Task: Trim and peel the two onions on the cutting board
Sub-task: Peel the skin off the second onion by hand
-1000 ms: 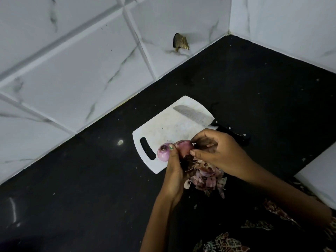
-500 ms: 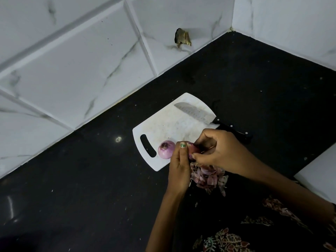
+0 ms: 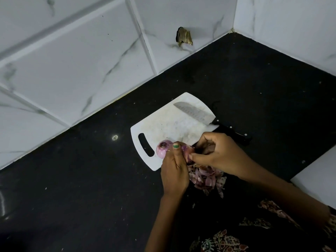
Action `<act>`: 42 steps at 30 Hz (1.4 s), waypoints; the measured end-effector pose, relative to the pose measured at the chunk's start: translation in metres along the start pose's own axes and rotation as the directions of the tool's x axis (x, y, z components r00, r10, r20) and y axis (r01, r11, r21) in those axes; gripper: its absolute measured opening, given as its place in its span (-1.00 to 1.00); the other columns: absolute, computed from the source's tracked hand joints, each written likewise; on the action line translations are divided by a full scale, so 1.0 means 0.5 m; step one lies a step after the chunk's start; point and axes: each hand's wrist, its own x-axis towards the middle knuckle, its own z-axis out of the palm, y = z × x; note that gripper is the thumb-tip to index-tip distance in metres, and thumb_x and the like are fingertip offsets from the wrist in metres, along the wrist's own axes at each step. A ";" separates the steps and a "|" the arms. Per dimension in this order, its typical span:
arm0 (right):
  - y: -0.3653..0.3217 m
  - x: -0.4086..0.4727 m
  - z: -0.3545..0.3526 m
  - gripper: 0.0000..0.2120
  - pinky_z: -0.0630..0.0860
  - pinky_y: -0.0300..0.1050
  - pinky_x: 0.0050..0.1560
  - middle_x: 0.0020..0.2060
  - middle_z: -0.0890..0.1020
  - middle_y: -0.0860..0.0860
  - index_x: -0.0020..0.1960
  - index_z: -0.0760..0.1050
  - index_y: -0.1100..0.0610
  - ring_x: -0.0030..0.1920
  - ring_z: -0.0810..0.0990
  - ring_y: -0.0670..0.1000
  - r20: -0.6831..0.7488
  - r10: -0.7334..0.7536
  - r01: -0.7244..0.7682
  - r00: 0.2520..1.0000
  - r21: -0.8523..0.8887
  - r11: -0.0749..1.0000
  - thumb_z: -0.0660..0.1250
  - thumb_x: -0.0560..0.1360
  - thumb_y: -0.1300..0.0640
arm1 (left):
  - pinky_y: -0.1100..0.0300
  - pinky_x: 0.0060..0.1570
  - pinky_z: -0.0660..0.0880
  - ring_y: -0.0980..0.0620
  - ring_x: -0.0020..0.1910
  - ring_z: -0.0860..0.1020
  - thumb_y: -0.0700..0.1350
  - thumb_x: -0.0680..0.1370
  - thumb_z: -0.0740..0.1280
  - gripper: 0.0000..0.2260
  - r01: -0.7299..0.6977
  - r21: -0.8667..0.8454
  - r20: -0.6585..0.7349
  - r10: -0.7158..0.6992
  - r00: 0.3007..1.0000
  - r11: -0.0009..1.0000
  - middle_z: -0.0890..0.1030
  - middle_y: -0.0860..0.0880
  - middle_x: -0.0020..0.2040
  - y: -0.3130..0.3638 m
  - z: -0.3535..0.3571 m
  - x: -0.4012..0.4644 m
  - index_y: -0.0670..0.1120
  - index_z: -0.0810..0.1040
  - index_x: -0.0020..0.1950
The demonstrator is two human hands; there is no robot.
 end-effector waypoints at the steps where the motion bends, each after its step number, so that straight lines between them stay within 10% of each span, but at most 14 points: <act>1: 0.001 0.002 0.001 -0.77 0.62 0.10 -0.10 -0.32 0.68 0.04 -0.23 0.57 0.15 -0.24 0.68 0.06 -0.011 -0.009 0.009 1.000 -0.029 1.000 0.54 0.25 0.06 | 0.02 -0.26 0.44 -0.03 -0.33 0.51 0.38 0.48 -0.24 -0.28 -0.006 0.014 -0.003 0.006 1.000 1.000 0.53 -0.04 -0.38 0.000 -0.001 -0.001 -0.10 0.49 -0.31; 8: 0.003 0.004 -0.004 -0.76 0.58 0.11 -0.20 -0.37 0.66 0.10 -0.29 0.58 0.17 -0.26 0.65 0.18 0.001 -0.045 0.045 0.999 -0.054 0.998 0.51 0.22 0.02 | 0.19 -0.32 0.29 0.14 -0.41 0.41 0.28 0.56 -0.20 -0.44 -0.011 0.033 0.035 0.010 0.999 0.999 0.43 0.12 -0.49 0.004 -0.003 -0.002 0.24 0.47 -0.43; 15: 0.019 0.005 -0.001 -0.93 0.51 -0.12 -0.28 -0.42 0.64 0.04 -0.32 0.58 0.18 -0.38 0.61 -0.02 -0.099 -0.115 0.101 0.988 -0.136 0.986 0.44 0.33 0.25 | 0.11 -0.31 0.31 0.00 -0.42 0.37 0.37 0.52 -0.20 -0.34 0.069 -0.001 0.036 -0.069 0.997 0.998 0.38 0.01 -0.45 -0.016 0.004 -0.002 -0.15 0.29 -0.39; 23: 0.007 -0.016 0.018 -0.89 0.60 -0.22 -0.18 -0.29 0.69 -0.01 -0.13 0.63 0.16 -0.24 0.67 -0.13 -0.055 -0.131 0.131 0.990 -0.008 0.991 0.49 0.39 0.14 | 0.10 -0.25 0.42 0.04 -0.24 0.52 0.38 0.50 -0.24 -0.34 0.035 0.182 -0.101 -0.017 0.995 0.983 0.56 0.03 -0.24 -0.009 -0.001 -0.002 0.02 0.52 -0.19; 30: 0.019 -0.016 0.040 -0.95 0.57 -0.01 -0.14 -0.21 0.62 -0.01 -0.12 0.58 0.20 -0.18 0.61 -0.04 -0.154 -0.333 0.284 0.930 -0.273 0.919 0.39 0.47 0.21 | 0.01 -0.12 0.51 -0.05 -0.14 0.55 0.38 0.47 -0.27 -0.35 0.097 0.231 -0.172 -0.057 0.983 0.968 0.58 -0.02 -0.13 0.004 0.003 -0.010 0.04 0.49 -0.10; 42: 0.029 -0.005 0.052 -0.96 0.42 -0.11 -0.08 -0.10 0.45 -0.02 -0.04 0.39 0.12 -0.10 0.46 -0.04 -0.128 -0.258 0.207 0.958 -0.318 0.925 0.18 0.59 0.20 | 0.35 -0.39 0.25 0.19 -0.36 0.42 0.08 0.62 -0.03 -0.68 0.020 0.031 -0.158 -0.014 0.987 0.999 0.44 0.07 -0.35 0.003 0.013 -0.009 0.06 0.32 -0.29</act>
